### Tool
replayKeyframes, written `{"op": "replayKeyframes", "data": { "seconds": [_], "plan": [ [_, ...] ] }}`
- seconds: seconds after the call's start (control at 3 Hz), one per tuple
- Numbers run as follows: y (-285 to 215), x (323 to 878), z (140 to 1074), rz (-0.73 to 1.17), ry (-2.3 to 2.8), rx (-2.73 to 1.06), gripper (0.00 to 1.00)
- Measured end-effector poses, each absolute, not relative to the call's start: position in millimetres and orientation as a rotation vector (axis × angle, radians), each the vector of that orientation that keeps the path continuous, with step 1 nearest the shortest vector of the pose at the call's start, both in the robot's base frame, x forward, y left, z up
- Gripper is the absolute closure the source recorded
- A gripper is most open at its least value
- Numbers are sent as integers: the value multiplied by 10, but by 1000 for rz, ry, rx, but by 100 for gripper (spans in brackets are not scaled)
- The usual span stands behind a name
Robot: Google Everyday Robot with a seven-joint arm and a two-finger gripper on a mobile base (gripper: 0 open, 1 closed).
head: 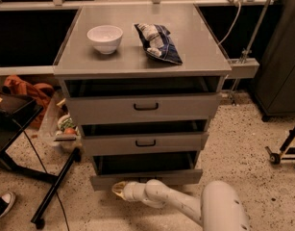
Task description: Close bottom drawer
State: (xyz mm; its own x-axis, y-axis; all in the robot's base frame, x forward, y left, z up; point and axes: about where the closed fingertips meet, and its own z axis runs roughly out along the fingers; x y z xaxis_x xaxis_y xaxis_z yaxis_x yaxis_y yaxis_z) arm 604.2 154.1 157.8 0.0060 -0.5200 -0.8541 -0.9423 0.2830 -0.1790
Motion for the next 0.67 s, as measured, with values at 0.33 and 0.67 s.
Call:
{"op": "replayKeyframes", "data": {
  "seconds": [0.33,0.67],
  "plan": [
    [1596,6146,1612,595,1605,-1356,34],
    [1689,6248,1704,596,1563,-1346,11]
  ]
}}
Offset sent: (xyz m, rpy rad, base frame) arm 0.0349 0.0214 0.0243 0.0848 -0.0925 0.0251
